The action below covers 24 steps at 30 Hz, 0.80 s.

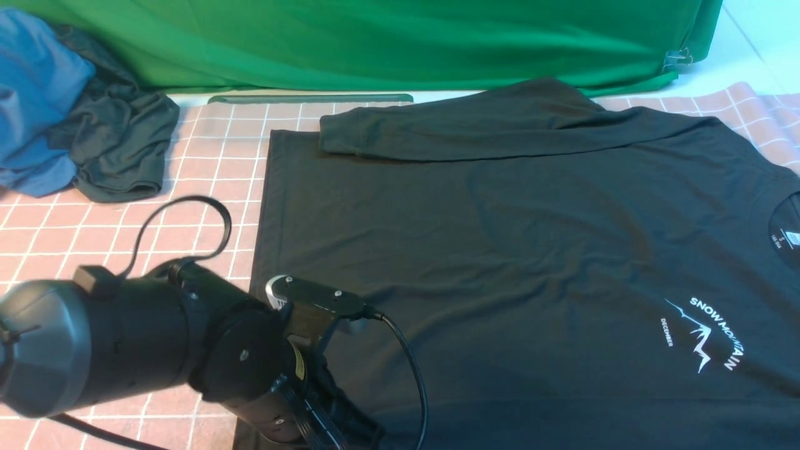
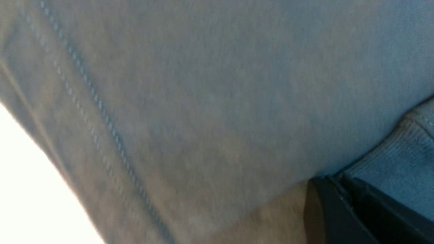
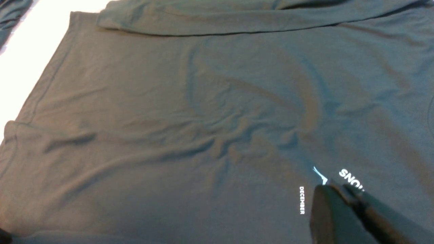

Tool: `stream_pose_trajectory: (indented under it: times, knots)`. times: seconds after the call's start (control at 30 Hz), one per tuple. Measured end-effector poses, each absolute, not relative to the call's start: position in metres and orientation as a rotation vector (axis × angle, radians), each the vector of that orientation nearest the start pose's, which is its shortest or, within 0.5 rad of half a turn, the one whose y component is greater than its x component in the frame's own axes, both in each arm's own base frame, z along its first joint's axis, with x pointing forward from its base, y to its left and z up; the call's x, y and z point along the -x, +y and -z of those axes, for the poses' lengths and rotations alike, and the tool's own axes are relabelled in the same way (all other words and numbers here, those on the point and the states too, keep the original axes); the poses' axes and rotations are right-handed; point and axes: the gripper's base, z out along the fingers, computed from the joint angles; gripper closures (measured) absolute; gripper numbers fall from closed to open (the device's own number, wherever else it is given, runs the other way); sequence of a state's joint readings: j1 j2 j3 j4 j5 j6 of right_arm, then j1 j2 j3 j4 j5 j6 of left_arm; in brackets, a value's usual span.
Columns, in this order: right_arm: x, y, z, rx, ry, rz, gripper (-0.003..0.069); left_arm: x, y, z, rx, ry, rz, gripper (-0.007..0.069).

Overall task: Fold a long-sleeved shirt over a pink coffee tablecloth.
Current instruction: 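Fold the left side of the black T-shirt inward over its body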

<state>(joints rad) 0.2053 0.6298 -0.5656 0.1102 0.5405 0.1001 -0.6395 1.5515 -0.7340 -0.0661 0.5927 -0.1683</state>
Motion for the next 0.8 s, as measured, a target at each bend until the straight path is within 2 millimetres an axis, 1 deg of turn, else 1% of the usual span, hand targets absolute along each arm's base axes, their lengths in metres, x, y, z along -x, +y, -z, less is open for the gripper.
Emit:
stream_pose_trajectory:
  times: [0.13,0.17,0.2,0.3,0.43,0.57,0.67,0.8]
  knots:
    - [-0.12,0.03,-0.303,0.046,2.1,-0.301,0.0613,-0.206,-0.158,-0.187,-0.621,2.855,0.209,0.0594]
    - [-0.12,0.03,-0.303,0.046,2.099,-0.301,0.0613,-0.208,-0.16,-0.199,-0.629,2.845,0.216,0.0594]
    - [-0.12,0.03,-0.303,0.046,2.099,-0.301,0.0613,-0.209,-0.161,-0.206,-0.629,2.839,0.222,0.0594]
    - [-0.12,0.03,-0.303,0.046,2.099,-0.301,0.0615,-0.213,-0.164,-0.222,-0.626,2.823,0.238,0.0594]
    - [-0.12,0.03,-0.303,0.045,2.096,-0.302,0.0615,-0.22,-0.168,-0.235,-0.63,2.784,0.245,0.0594]
    - [-0.12,0.03,-0.303,0.045,2.096,-0.302,0.0615,-0.229,-0.17,-0.249,-0.628,2.719,0.212,0.0594]
    - [-0.12,0.03,-0.303,0.045,2.096,-0.302,0.0615,-0.235,-0.171,-0.259,-0.607,2.682,0.206,0.0594]
    - [-0.12,0.03,-0.303,0.045,2.096,-0.302,0.0615,-0.25,-0.167,-0.275,-0.54,2.64,0.221,0.0594]
